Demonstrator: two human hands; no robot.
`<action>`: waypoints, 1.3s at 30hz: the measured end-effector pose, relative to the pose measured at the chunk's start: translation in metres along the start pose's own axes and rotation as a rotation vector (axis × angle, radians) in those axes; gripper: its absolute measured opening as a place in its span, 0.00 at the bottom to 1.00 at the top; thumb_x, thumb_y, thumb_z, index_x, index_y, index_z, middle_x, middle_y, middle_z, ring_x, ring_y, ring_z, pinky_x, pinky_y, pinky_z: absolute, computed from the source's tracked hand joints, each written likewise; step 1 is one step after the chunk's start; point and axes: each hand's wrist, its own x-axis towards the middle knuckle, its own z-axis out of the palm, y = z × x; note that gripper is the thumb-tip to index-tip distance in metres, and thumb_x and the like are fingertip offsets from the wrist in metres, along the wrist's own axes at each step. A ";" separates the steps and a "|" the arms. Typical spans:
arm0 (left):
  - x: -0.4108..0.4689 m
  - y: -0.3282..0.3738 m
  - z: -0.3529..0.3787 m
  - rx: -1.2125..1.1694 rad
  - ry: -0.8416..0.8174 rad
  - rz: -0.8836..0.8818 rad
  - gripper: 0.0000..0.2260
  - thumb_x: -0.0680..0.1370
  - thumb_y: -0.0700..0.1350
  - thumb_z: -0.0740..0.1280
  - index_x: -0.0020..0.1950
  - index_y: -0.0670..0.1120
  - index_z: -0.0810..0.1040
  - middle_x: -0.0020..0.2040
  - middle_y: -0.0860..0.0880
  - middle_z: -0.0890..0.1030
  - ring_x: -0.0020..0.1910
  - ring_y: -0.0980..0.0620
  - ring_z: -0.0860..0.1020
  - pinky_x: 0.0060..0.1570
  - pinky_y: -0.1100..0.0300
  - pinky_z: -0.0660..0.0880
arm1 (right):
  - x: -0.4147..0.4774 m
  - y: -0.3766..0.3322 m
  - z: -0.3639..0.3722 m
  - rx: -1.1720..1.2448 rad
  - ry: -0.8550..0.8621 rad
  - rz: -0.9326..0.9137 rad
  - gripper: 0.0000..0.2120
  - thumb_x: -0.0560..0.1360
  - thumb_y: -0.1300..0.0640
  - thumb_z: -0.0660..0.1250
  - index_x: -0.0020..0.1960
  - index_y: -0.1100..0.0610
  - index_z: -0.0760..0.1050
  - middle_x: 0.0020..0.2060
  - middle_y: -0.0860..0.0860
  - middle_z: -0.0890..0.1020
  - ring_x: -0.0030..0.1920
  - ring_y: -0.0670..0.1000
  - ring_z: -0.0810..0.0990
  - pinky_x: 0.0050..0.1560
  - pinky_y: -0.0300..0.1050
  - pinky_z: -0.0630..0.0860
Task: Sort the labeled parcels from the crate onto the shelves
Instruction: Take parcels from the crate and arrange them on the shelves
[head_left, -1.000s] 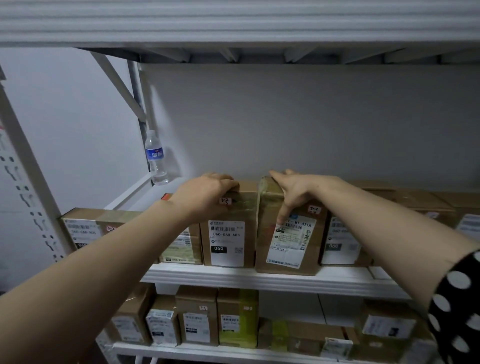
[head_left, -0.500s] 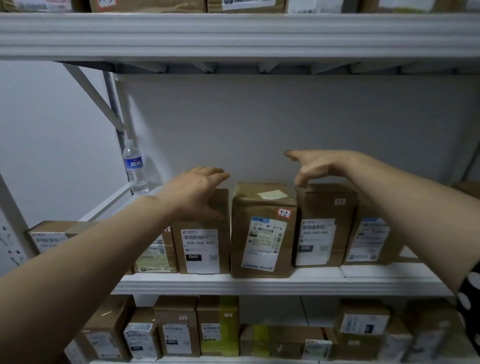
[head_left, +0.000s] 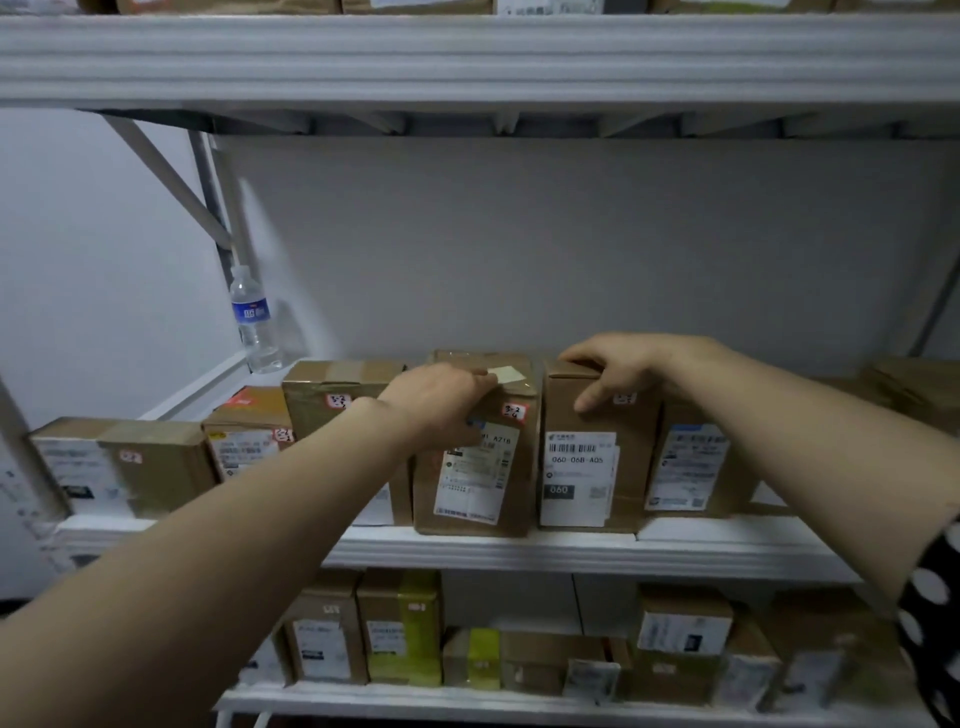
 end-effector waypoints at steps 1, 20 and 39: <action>0.000 0.002 0.001 0.000 -0.017 -0.011 0.24 0.76 0.48 0.68 0.71 0.50 0.66 0.62 0.49 0.77 0.58 0.48 0.76 0.55 0.52 0.77 | -0.001 0.000 0.001 0.005 0.000 -0.012 0.24 0.71 0.55 0.73 0.64 0.53 0.71 0.61 0.50 0.77 0.59 0.53 0.75 0.63 0.52 0.71; 0.004 0.008 -0.014 -0.112 0.006 -0.029 0.30 0.73 0.49 0.70 0.72 0.48 0.64 0.65 0.47 0.74 0.62 0.47 0.73 0.59 0.52 0.74 | -0.023 -0.007 0.007 0.086 0.087 0.052 0.51 0.67 0.55 0.77 0.78 0.53 0.46 0.76 0.52 0.57 0.75 0.54 0.58 0.68 0.44 0.63; 0.068 0.103 -0.015 -0.126 0.148 0.037 0.29 0.79 0.47 0.62 0.78 0.50 0.55 0.76 0.50 0.60 0.75 0.50 0.58 0.71 0.57 0.59 | -0.042 0.126 -0.005 -0.201 0.147 0.167 0.52 0.67 0.42 0.74 0.78 0.54 0.46 0.77 0.55 0.55 0.76 0.57 0.52 0.75 0.52 0.48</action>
